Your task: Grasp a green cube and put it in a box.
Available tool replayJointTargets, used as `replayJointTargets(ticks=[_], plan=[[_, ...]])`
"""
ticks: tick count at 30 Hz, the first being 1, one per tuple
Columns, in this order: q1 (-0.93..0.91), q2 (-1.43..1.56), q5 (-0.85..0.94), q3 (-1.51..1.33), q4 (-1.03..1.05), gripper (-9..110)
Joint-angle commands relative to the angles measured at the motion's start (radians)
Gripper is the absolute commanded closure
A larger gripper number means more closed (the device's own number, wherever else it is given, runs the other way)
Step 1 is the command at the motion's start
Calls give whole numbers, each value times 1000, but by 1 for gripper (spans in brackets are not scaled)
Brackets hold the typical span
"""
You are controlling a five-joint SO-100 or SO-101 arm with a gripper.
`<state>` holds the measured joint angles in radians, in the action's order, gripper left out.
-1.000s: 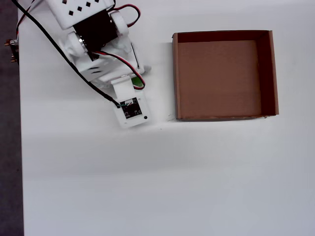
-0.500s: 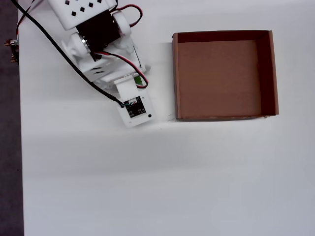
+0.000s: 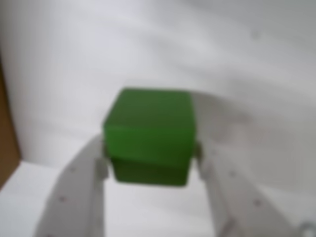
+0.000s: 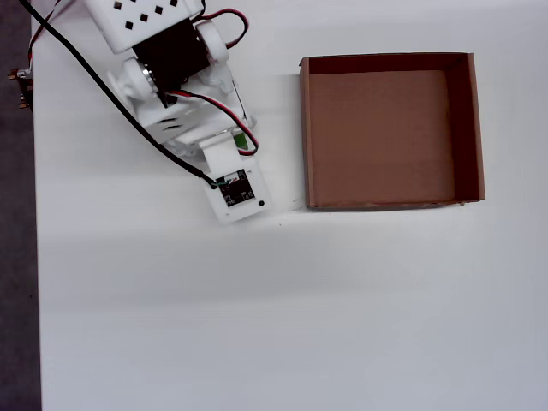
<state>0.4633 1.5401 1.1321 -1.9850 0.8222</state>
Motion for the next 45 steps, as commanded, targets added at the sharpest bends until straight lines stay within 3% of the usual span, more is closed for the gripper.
replayJointTargets(ticks=[1, 28, 45], plan=[[12, 6, 17, 54, -9, 82], [14, 11, 15, 35, -31, 86], [49, 98, 6, 86, 94, 87]])
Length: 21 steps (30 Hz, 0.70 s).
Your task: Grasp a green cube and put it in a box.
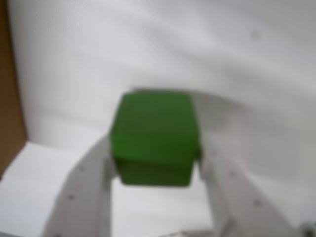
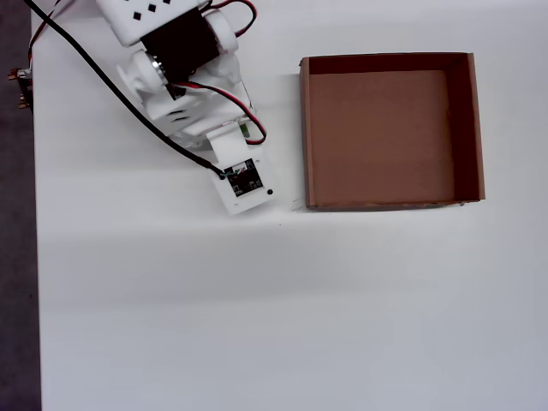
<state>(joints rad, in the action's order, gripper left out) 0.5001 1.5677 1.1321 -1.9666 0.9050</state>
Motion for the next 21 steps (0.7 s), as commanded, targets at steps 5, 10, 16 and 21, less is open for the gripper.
replayJointTargets(ticks=[5, 10, 16, 21], plan=[[20, 94, 5, 74, 25, 87], [35, 115, 3, 83, 44, 87], [87, 149, 3, 170, 153, 87], [137, 170, 3, 236, 209, 86]])
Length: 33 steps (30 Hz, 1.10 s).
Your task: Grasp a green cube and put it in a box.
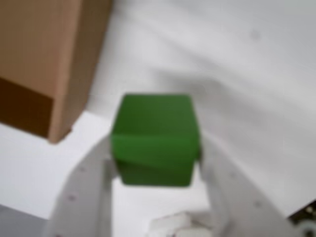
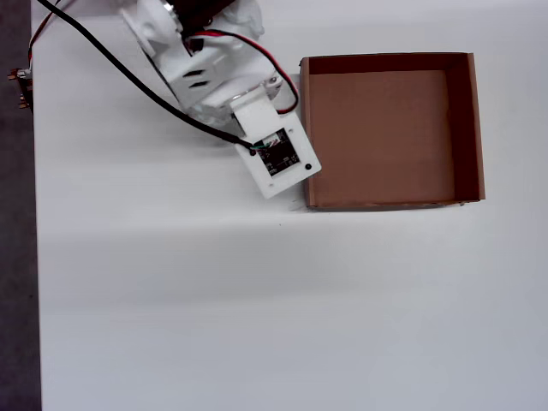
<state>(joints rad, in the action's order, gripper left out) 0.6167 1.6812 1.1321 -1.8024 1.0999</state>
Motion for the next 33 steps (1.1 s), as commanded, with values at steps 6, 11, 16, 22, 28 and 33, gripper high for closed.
replayJointTargets(ticks=[6, 11, 16, 22, 28, 33], plan=[[94, 58, -8, 109, 35, 86], [146, 60, -35, 143, 49, 86], [204, 51, -77, 176, 61, 86], [247, -2, -103, 252, 63, 86], [258, -115, -120, 350, 63, 86], [259, -179, -123, 385, 63, 86]])
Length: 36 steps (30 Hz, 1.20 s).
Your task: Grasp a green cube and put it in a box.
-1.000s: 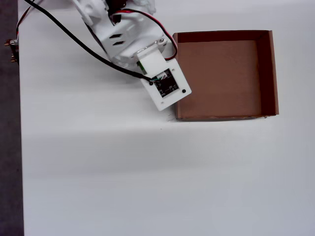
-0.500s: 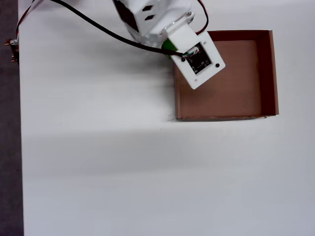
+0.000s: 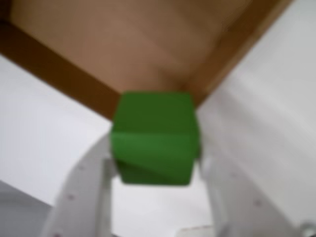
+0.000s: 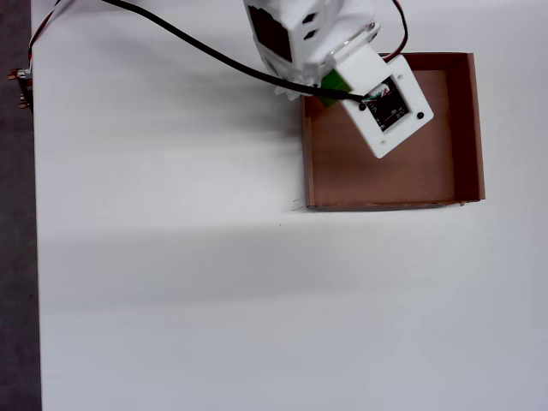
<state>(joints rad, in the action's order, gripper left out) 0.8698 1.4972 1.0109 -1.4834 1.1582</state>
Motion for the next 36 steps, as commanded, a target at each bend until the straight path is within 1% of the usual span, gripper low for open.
replayJointTargets(ticks=[1, 13, 36], plan=[[8, -6, -2, 74, 5, 86], [11, -147, -2, 192, 5, 86], [71, -396, -2, 304, -3, 86]])
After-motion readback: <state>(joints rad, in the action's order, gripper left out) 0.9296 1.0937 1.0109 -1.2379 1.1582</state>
